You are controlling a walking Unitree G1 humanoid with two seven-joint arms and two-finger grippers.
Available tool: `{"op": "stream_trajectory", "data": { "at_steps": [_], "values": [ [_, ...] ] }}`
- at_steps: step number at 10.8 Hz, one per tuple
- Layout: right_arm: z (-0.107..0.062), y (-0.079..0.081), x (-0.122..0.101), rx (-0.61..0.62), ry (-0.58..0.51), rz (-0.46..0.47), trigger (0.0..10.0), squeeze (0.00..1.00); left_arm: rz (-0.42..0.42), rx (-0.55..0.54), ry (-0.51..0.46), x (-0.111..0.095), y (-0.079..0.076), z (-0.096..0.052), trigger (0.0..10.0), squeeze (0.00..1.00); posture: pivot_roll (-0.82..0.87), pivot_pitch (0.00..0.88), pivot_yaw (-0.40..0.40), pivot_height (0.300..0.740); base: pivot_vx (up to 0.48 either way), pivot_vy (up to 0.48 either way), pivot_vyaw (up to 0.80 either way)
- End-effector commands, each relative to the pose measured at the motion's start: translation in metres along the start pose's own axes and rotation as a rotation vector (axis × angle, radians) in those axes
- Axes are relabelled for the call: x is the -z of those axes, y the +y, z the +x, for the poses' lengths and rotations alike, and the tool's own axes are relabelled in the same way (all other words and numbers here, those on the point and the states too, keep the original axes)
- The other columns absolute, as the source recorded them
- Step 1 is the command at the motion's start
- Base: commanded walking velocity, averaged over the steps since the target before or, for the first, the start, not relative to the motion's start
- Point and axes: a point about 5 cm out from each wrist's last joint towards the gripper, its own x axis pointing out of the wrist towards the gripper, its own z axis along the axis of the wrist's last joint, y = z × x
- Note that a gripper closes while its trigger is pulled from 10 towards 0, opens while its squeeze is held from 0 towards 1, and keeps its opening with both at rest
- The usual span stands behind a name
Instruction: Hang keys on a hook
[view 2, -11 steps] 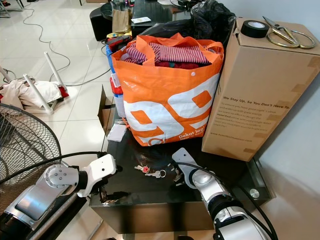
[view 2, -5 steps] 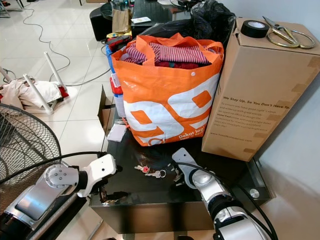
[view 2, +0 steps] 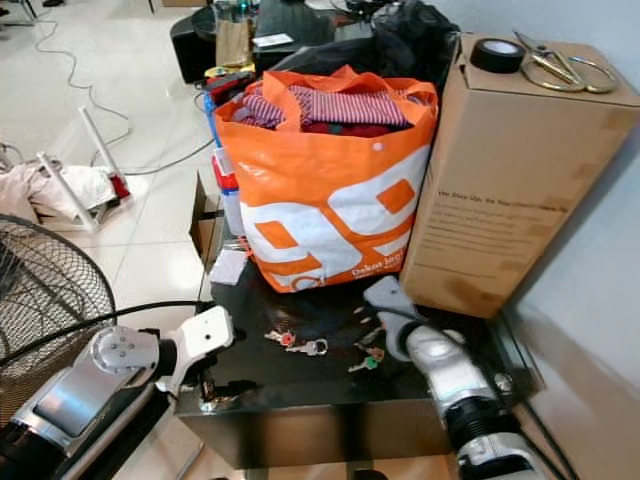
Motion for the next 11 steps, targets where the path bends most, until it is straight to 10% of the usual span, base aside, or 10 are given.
{"op": "stream_trajectory", "data": {
  "at_steps": [1,11],
  "values": [
    [-0.003,-0.002,-0.005,0.001,-0.018,0.002,0.0,0.00,0.008,-0.020,-0.001,0.000,0.004,-0.002,10.0,0.00,-0.21,0.000,0.053,0.740,0.000,0.000,0.00],
    [-0.103,-0.003,-0.079,0.305,-0.662,0.399,0.0,0.00,-0.069,-0.688,-0.438,-0.069,0.043,-0.037,10.0,0.00,-0.17,0.000,0.094,0.740,0.000,0.000,0.00]
  ]
}}
